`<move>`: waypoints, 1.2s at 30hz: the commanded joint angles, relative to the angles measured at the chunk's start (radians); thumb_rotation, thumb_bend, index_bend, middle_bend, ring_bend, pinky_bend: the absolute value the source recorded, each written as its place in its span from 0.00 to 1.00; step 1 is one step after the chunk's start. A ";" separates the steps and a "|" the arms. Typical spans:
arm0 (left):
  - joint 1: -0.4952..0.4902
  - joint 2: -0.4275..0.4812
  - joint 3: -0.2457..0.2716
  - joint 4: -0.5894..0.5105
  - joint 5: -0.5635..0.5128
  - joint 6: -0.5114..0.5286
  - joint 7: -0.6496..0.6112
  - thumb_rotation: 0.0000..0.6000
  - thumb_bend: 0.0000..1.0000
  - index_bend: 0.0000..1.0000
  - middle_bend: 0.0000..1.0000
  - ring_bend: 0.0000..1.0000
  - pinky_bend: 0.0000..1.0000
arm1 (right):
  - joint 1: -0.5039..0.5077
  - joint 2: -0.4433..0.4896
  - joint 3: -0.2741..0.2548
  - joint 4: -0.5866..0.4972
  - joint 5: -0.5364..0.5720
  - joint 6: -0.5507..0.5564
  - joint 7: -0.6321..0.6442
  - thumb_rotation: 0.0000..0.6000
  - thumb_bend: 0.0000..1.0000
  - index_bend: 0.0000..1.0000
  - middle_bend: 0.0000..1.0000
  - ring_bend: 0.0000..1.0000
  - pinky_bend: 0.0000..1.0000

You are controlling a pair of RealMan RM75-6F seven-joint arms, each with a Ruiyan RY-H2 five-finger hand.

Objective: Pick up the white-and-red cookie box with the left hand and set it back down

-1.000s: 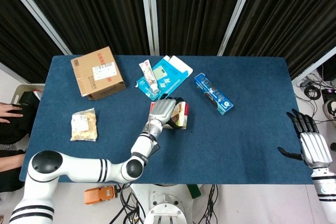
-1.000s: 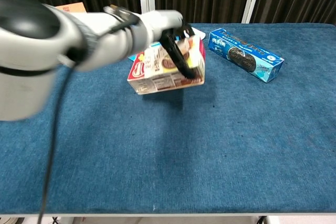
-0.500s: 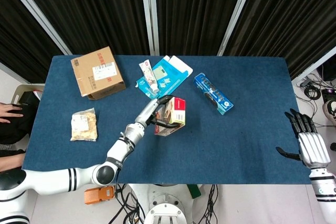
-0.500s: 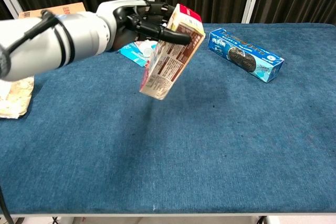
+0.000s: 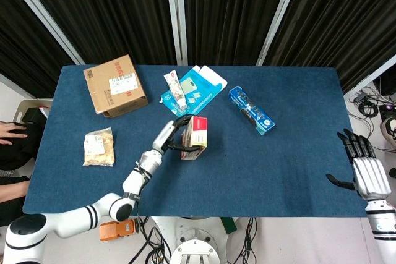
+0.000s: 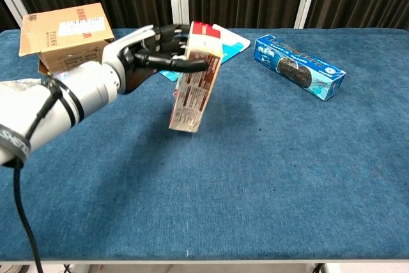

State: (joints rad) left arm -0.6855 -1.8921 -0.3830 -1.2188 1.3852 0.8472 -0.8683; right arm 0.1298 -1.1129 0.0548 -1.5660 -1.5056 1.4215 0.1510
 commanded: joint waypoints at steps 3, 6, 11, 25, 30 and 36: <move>-0.012 -0.008 0.043 0.059 0.027 0.029 -0.055 1.00 0.05 0.36 0.35 0.15 0.15 | -0.001 0.002 0.001 -0.006 -0.001 0.003 -0.006 1.00 0.24 0.00 0.00 0.00 0.00; -0.015 0.000 0.060 0.075 0.035 0.039 -0.071 1.00 0.05 0.34 0.32 0.13 0.15 | -0.001 0.002 0.001 -0.010 -0.003 0.003 -0.011 1.00 0.24 0.00 0.00 0.00 0.00; -0.012 0.026 0.100 0.093 0.070 0.076 -0.073 1.00 0.03 0.15 0.21 0.06 0.11 | -0.005 -0.001 0.000 -0.009 -0.004 0.008 -0.009 1.00 0.24 0.00 0.00 0.00 0.00; -0.020 0.133 0.164 0.037 0.102 0.116 0.005 1.00 0.01 0.00 0.00 0.00 0.00 | -0.011 -0.001 -0.002 -0.006 -0.019 0.024 0.006 1.00 0.24 0.00 0.00 0.00 0.00; -0.034 0.189 0.185 -0.014 0.113 0.104 0.088 1.00 0.00 0.00 0.00 0.00 0.00 | -0.010 0.000 -0.001 -0.005 -0.024 0.026 0.010 1.00 0.24 0.00 0.00 0.00 0.00; -0.044 0.278 0.197 -0.117 0.102 0.092 0.271 1.00 0.00 0.00 0.00 0.00 0.00 | -0.008 -0.003 0.000 0.003 -0.024 0.023 0.017 1.00 0.24 0.00 0.00 0.00 0.00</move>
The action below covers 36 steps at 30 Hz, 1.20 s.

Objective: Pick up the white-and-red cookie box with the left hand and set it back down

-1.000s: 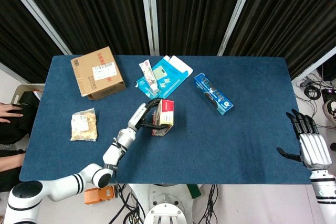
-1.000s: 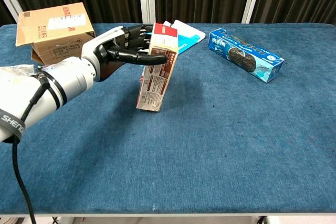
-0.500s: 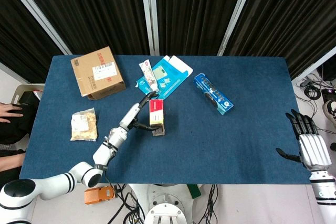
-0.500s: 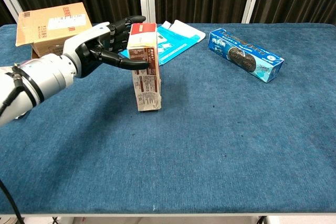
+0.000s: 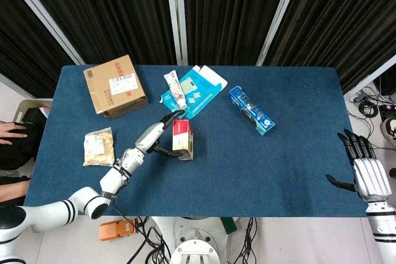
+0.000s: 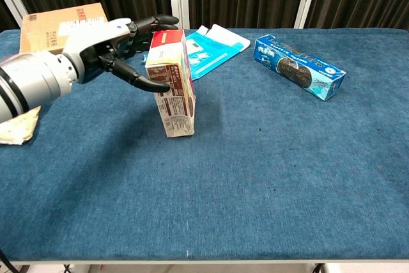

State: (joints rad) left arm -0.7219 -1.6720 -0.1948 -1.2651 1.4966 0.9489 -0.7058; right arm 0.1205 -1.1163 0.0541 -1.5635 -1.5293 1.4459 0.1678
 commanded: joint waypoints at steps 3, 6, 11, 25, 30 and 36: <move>-0.010 0.106 0.002 -0.147 -0.036 -0.020 0.209 1.00 0.00 0.00 0.00 0.00 0.00 | 0.003 -0.001 0.001 0.002 -0.001 -0.004 0.001 1.00 0.24 0.00 0.00 0.00 0.00; -0.015 0.166 -0.015 -0.244 -0.084 -0.038 0.323 1.00 0.00 0.00 0.00 0.00 0.00 | 0.005 -0.002 0.002 0.003 -0.002 -0.004 0.002 1.00 0.24 0.00 0.00 0.00 0.00; -0.043 0.261 -0.064 -0.408 -0.207 -0.066 0.549 1.00 0.00 0.00 0.00 0.00 0.00 | 0.004 0.002 0.003 0.001 -0.003 -0.001 0.000 1.00 0.24 0.00 0.00 0.00 0.00; -0.283 0.317 -0.068 -0.606 -0.885 -0.039 1.209 1.00 0.00 0.00 0.00 0.00 0.00 | 0.008 -0.011 -0.026 0.027 -0.003 -0.049 0.008 1.00 0.24 0.00 0.00 0.00 0.00; -0.353 0.327 -0.070 -0.646 -1.045 -0.024 1.263 1.00 0.00 0.00 0.00 0.00 0.00 | 0.008 -0.013 -0.025 0.037 -0.005 -0.045 0.018 1.00 0.24 0.00 0.00 0.00 0.00; -0.396 0.327 -0.055 -0.648 -1.112 -0.013 1.278 1.00 0.00 0.00 0.00 0.00 0.00 | 0.007 -0.017 -0.024 0.049 -0.002 -0.045 0.031 1.00 0.24 0.00 0.00 0.00 0.00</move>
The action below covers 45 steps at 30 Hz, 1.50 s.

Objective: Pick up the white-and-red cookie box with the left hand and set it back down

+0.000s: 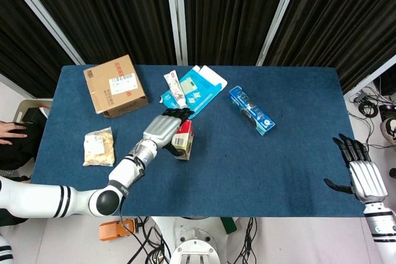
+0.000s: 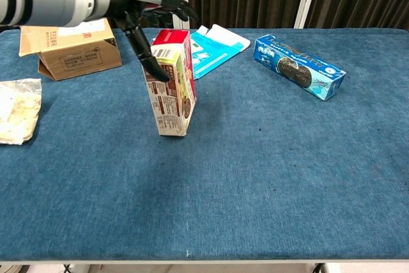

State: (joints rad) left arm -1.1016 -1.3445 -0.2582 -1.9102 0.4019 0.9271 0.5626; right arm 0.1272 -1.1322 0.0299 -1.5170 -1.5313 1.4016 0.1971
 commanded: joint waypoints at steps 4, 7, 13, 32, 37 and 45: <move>-0.035 -0.029 0.015 0.017 -0.038 0.026 0.003 1.00 0.00 0.00 0.00 0.00 0.00 | 0.001 -0.005 0.001 0.008 0.002 -0.003 0.006 1.00 0.24 0.00 0.00 0.00 0.00; -0.050 -0.055 0.030 0.037 -0.044 0.071 0.027 1.00 0.00 0.06 0.04 0.00 0.03 | 0.001 -0.006 0.001 0.011 0.004 -0.003 0.008 1.00 0.24 0.00 0.00 0.00 0.00; -0.081 -0.075 0.072 0.040 -0.060 0.153 0.124 1.00 0.00 0.21 0.19 0.13 0.22 | 0.001 -0.005 0.001 0.013 0.005 -0.003 0.013 1.00 0.24 0.00 0.00 0.00 0.00; 0.126 0.008 -0.011 0.028 0.241 0.104 -0.309 1.00 0.00 0.33 0.37 0.31 0.43 | -0.006 -0.005 0.003 0.022 0.002 0.012 0.028 1.00 0.24 0.00 0.00 0.00 0.00; 0.235 -0.056 -0.033 0.130 0.432 0.048 -0.621 1.00 0.00 0.33 0.37 0.29 0.43 | -0.005 -0.005 0.003 0.024 0.002 0.011 0.030 1.00 0.24 0.00 0.00 0.00 0.00; 0.318 -0.299 0.022 0.427 0.677 0.109 -0.872 1.00 0.00 0.33 0.37 0.27 0.36 | -0.007 -0.001 0.005 0.014 0.006 0.012 0.022 1.00 0.24 0.00 0.00 0.00 0.00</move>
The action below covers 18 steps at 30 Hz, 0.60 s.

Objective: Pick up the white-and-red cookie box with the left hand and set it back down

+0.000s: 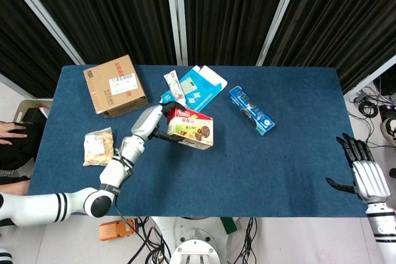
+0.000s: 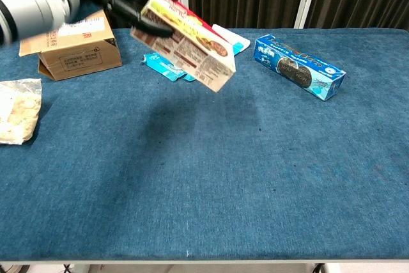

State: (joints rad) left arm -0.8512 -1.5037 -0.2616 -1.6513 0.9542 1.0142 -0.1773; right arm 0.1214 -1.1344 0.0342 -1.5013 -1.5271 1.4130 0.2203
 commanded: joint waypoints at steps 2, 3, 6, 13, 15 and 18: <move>0.079 -0.186 0.035 0.228 0.161 0.032 -0.181 1.00 0.00 0.33 0.37 0.26 0.34 | -0.001 0.003 0.001 -0.006 0.004 -0.001 -0.005 1.00 0.24 0.00 0.00 0.00 0.00; 0.086 -0.216 0.039 0.268 0.184 0.041 -0.213 1.00 0.00 0.33 0.37 0.26 0.34 | -0.002 0.004 0.001 -0.008 0.006 -0.002 -0.006 1.00 0.24 0.00 0.00 0.00 0.00; 0.098 -0.279 0.053 0.367 0.236 0.058 -0.268 1.00 0.00 0.33 0.37 0.26 0.31 | -0.002 0.004 0.001 -0.012 0.007 -0.002 -0.012 1.00 0.24 0.00 0.00 0.00 0.00; 0.108 -0.353 0.072 0.518 0.301 0.058 -0.310 1.00 0.00 0.33 0.37 0.25 0.28 | -0.005 0.010 0.003 -0.028 0.011 0.001 -0.026 1.00 0.24 0.00 0.00 0.00 0.00; 0.109 -0.363 0.075 0.545 0.309 0.047 -0.309 1.00 0.00 0.33 0.37 0.24 0.27 | -0.005 0.011 0.003 -0.031 0.012 -0.001 -0.029 1.00 0.24 0.00 0.00 0.00 0.00; 0.108 -0.360 0.082 0.563 0.319 0.025 -0.290 1.00 0.00 0.28 0.33 0.19 0.21 | -0.005 0.011 0.003 -0.032 0.013 -0.002 -0.031 1.00 0.24 0.00 0.00 0.00 0.00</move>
State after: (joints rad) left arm -0.7443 -1.8625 -0.1848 -1.0958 1.2658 1.0495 -0.4768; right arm 0.1168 -1.1232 0.0373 -1.5336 -1.5139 1.4107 0.1895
